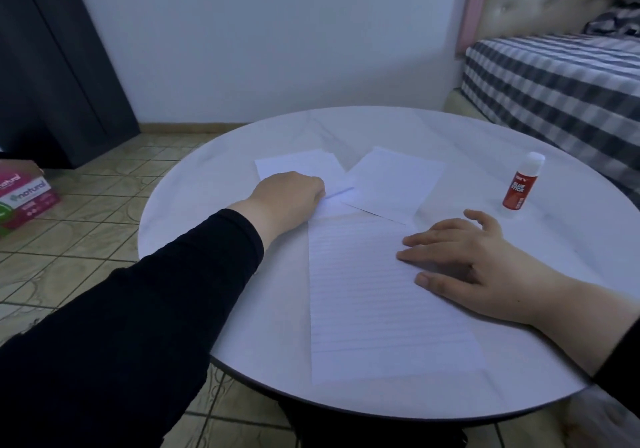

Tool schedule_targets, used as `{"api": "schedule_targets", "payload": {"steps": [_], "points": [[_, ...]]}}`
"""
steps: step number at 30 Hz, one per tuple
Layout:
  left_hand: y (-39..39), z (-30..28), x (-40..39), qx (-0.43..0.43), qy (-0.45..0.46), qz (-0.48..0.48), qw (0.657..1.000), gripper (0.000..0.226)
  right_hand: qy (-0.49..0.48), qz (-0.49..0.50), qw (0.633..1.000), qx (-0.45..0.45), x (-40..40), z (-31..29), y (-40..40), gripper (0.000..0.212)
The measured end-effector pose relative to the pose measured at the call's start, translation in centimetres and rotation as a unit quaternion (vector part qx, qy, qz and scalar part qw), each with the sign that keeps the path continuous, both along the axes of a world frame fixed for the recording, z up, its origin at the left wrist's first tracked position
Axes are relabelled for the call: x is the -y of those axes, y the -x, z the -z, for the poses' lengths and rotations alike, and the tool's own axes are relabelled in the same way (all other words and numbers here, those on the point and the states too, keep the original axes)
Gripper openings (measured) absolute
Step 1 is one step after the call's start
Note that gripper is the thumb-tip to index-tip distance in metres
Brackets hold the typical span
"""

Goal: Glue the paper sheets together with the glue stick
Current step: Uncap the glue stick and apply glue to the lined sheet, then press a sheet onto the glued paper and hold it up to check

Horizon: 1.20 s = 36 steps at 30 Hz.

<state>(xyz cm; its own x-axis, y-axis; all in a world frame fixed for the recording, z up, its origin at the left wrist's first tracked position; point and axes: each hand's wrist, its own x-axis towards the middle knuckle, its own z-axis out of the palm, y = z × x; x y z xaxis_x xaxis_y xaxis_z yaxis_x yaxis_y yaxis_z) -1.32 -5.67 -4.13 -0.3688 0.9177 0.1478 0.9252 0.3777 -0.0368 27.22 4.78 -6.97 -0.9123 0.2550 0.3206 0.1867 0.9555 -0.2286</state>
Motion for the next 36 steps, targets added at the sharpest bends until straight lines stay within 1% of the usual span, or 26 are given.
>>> {"api": "schedule_targets", "payload": {"steps": [4, 7, 10, 12, 15, 16, 18, 19, 21, 23, 25, 28, 30, 32, 34, 35, 36], "points": [[-0.8, -0.5, -0.1, -0.059, 0.004, 0.000, 0.998, 0.016, -0.015, 0.000, 1.000, -0.008, 0.4, -0.2, -0.6, 0.046], [-1.4, -1.5, 0.0, -0.061, -0.023, -0.017, 0.998, 0.017, -0.043, 0.001, 0.999, -0.010, 0.7, -0.2, -1.3, 0.045], [-1.8, -3.0, 0.7, -0.030, -0.125, -0.035, 0.991, 0.018, -0.073, 0.009, 0.997, -0.006, 1.0, -0.6, -2.1, 0.043], [-1.7, -3.8, 1.2, 0.001, -0.208, -0.024, 0.978, 0.019, -0.089, 0.023, 0.996, -0.002, 1.3, -0.8, -2.5, 0.043], [-2.3, -5.0, 1.8, 0.055, -0.311, 0.042, 0.948, 0.019, -0.110, 0.054, 0.992, 0.007, 1.6, -0.9, -3.0, 0.045], [-2.9, -5.3, 2.0, 0.060, -0.334, 0.070, 0.938, 0.019, -0.118, 0.069, 0.990, 0.020, 1.8, -1.2, -3.2, 0.048], [-4.5, -5.9, 2.6, 0.063, -0.368, 0.099, 0.922, 0.017, -0.137, 0.106, 0.982, 0.079, 2.6, -2.1, -3.4, 0.057], [-5.4, -6.0, 2.9, 0.079, -0.376, 0.097, 0.918, 0.016, -0.146, 0.130, 0.973, 0.122, 3.1, -2.6, -3.5, 0.058], [-7.0, -5.9, 3.6, 0.142, -0.374, 0.090, 0.912, 0.015, -0.138, 0.164, 0.959, 0.183, 4.0, -3.2, -3.6, 0.052], [-8.2, -5.7, 4.1, 0.224, -0.366, 0.079, 0.900, 0.014, -0.129, 0.182, 0.955, 0.198, 5.0, -3.5, -3.6, 0.048], [-8.9, -5.4, 4.3, 0.303, -0.362, 0.064, 0.879, 0.012, -0.129, 0.195, 0.951, 0.201, 5.8, -3.2, -3.5, 0.049], [-9.3, -4.8, 4.6, 0.415, -0.358, 0.055, 0.835, 0.011, -0.129, 0.192, 0.957, 0.178, 6.9, -3.0, -3.0, 0.049], [-9.1, -4.3, 5.2, 0.458, -0.347, 0.049, 0.817, 0.010, -0.107, 0.211, 0.961, 0.145, 6.6, -3.4, -3.0, 0.044], [-8.6, -3.6, 5.8, 0.487, -0.333, 0.039, 0.807, 0.010, -0.087, 0.262, 0.958, 0.075, 5.6, -4.1, -3.5, 0.036], [-7.9, -3.1, 6.4, 0.507, -0.324, 0.028, 0.798, 0.009, -0.118, 0.308, 0.944, -0.025, 4.5, -5.0, -4.2, 0.026], [-7.5, -2.9, 6.7, 0.514, -0.322, 0.022, 0.795, 0.008, -0.136, 0.321, 0.935, -0.063, 4.1, -5.4, -4.6, 0.022], [-7.1, -2.7, 7.0, 0.519, -0.321, 0.018, 0.792, 0.008, -0.141, 0.325, 0.931, -0.087, 3.6, -5.6, -4.9, 0.022]]}}
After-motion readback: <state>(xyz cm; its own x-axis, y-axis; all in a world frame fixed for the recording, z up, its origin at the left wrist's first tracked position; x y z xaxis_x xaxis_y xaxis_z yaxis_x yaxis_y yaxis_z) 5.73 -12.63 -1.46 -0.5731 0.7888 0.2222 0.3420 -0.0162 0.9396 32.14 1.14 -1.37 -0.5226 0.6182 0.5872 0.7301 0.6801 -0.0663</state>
